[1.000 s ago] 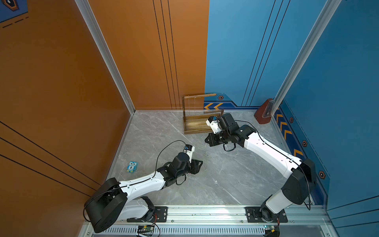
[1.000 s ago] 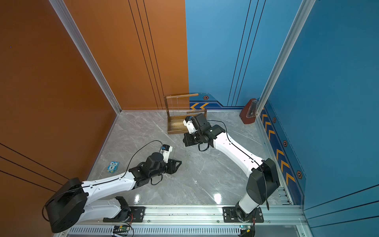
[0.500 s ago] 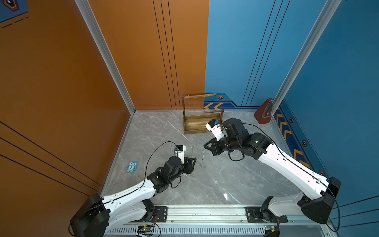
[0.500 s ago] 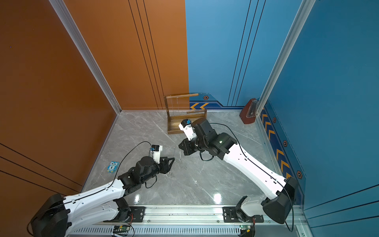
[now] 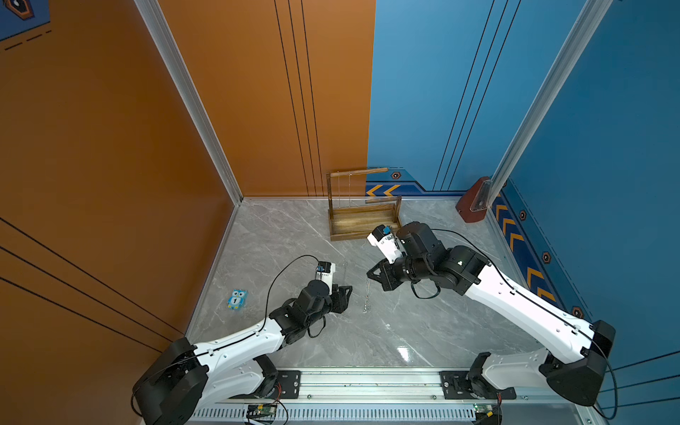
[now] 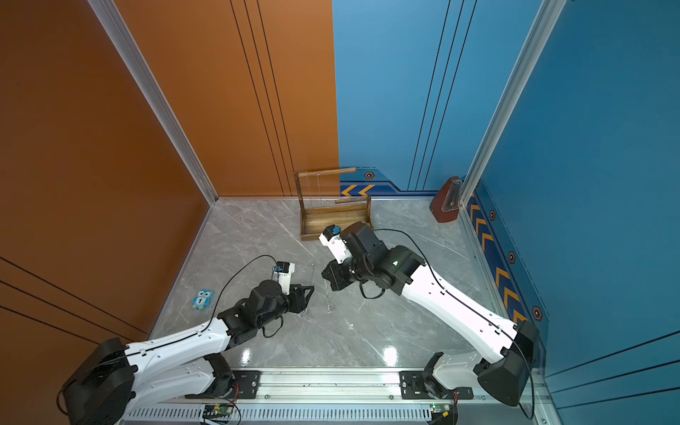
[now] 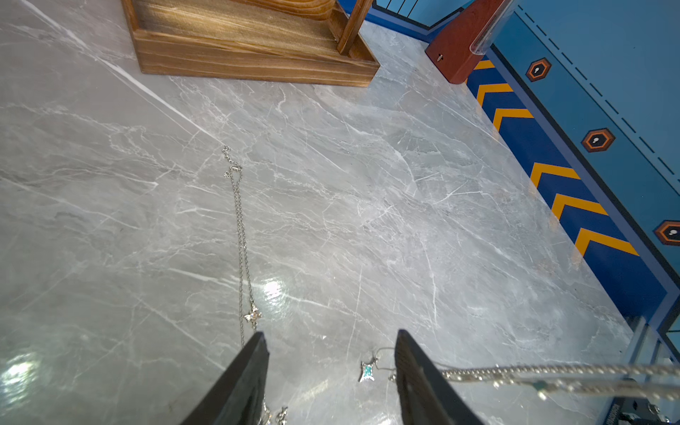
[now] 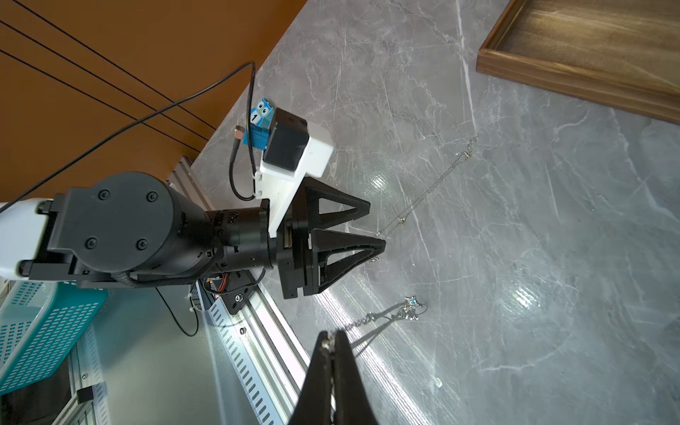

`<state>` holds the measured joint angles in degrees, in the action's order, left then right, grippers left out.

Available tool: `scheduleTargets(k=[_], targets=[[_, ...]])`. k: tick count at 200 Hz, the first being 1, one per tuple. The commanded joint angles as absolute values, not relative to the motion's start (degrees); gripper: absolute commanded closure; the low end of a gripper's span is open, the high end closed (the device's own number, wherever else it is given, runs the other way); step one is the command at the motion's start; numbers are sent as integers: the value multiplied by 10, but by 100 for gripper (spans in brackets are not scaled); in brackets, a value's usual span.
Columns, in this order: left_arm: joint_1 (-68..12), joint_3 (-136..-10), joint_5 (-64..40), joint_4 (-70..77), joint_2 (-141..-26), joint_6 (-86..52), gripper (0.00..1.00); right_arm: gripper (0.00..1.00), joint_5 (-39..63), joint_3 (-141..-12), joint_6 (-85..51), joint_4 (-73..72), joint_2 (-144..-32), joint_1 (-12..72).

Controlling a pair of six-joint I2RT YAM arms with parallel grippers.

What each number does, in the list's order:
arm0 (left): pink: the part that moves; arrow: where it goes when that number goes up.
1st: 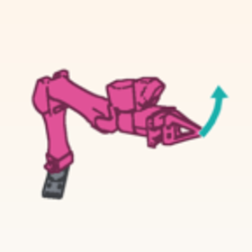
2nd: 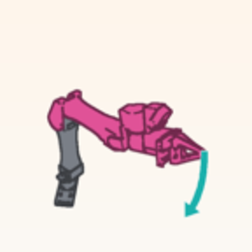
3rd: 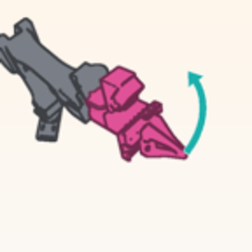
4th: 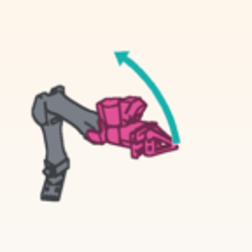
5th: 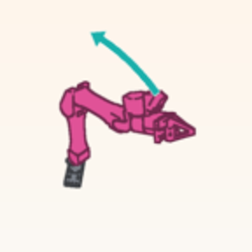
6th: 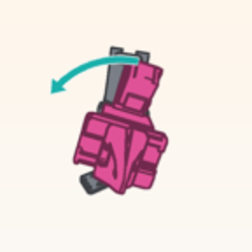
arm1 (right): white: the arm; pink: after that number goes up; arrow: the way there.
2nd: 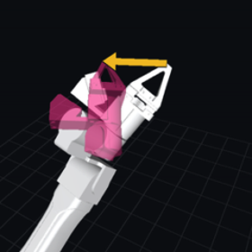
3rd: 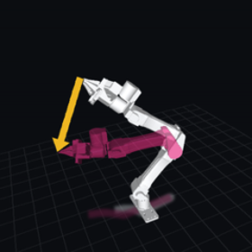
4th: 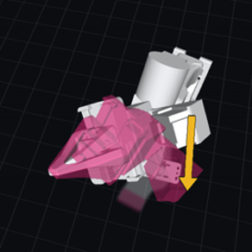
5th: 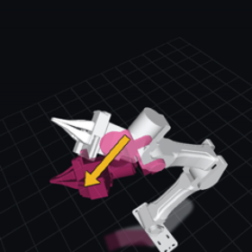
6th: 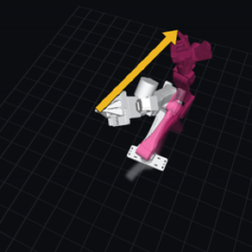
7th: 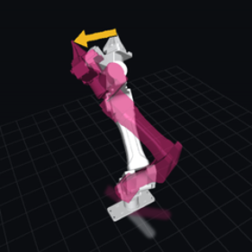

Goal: Take the necklace off the jewelry display stand
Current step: Place the necklace at the center of the board.

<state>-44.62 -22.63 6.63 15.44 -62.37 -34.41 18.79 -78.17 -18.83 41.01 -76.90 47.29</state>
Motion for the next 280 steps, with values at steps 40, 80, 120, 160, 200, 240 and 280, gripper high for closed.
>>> scheduleTargets(k=[40,80,120,160,200,240,280], targets=[[-442,-246,48,150,-639,-339,43,100,161,-790,-160,421,-837,439],[-456,-257,25,150,-661,-313,44,100,171,-809,-148,422,-873,414],[-487,-261,11,148,-697,-299,47,100,185,-825,-140,422,-909,406],[-514,-289,15,104,-745,-299,51,100,190,-832,-136,421,-933,381],[-514,-331,12,64,-795,-313,54,100,196,-839,-134,422,-945,378],[-517,-408,22,-17,-846,-308,56,100,201,-844,-133,422,-952,374],[-519,-443,39,-49,-890,-308,57,100,204,-847,-131,422,-956,369]])
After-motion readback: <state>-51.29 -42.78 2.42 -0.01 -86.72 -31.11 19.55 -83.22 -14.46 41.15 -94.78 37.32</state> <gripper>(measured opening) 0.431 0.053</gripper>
